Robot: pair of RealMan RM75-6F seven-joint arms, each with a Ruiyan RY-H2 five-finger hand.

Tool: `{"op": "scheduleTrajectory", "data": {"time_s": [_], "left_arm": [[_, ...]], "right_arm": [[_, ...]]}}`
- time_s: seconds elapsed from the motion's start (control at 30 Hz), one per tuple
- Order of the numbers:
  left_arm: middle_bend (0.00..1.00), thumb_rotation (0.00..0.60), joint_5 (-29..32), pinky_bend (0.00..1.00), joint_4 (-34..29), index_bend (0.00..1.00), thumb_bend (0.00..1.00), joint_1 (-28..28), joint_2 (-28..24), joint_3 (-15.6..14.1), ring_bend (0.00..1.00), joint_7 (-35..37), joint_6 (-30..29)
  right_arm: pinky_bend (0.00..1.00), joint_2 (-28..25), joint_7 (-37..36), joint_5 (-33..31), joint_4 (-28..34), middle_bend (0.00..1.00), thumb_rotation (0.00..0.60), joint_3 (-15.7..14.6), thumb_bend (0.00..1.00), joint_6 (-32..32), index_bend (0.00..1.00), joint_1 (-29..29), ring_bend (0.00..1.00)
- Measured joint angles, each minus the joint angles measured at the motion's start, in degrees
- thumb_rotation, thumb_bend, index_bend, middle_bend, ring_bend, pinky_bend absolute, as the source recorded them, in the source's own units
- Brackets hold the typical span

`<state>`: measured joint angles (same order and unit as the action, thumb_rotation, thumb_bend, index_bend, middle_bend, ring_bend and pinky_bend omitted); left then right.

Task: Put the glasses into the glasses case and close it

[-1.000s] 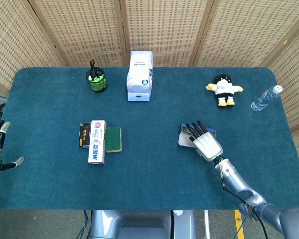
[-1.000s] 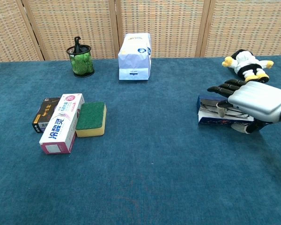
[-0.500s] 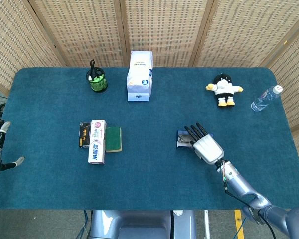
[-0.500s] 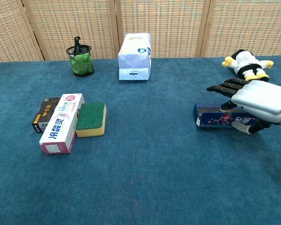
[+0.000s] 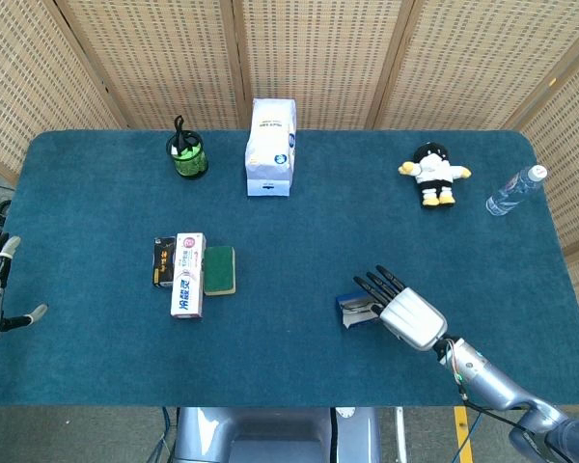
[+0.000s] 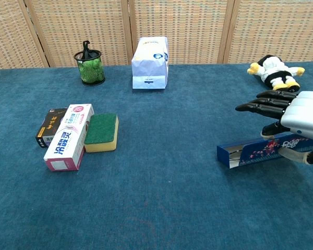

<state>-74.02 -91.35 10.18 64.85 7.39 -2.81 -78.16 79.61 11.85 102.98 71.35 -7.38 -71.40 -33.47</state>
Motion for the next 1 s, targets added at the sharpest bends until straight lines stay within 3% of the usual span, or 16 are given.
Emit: {"op": "scheduleTrajectory", "data": {"time_s": [0.23,1.0], "left_arm": [[0.0,0.6,0.1,0.0,0.0,0.0,0.0,0.0,0.1,0.0,0.0,-0.2,0.0],[0.0,0.6,0.5,0.0,0.3,0.0,0.0,0.3,0.3,0.0,0.0,-0.5,0.6]], "right_arm": [[0.02,-2.0,2.5,0.0,3.2,0.0,0.6,0.2,0.57,1.9,0.72,-0.4,0.0],[0.02,-2.0,9.1,-2.9,4.1,0.0,0.6,3.4,0.57,11.7,0.72,-4.1,0.0]]}}
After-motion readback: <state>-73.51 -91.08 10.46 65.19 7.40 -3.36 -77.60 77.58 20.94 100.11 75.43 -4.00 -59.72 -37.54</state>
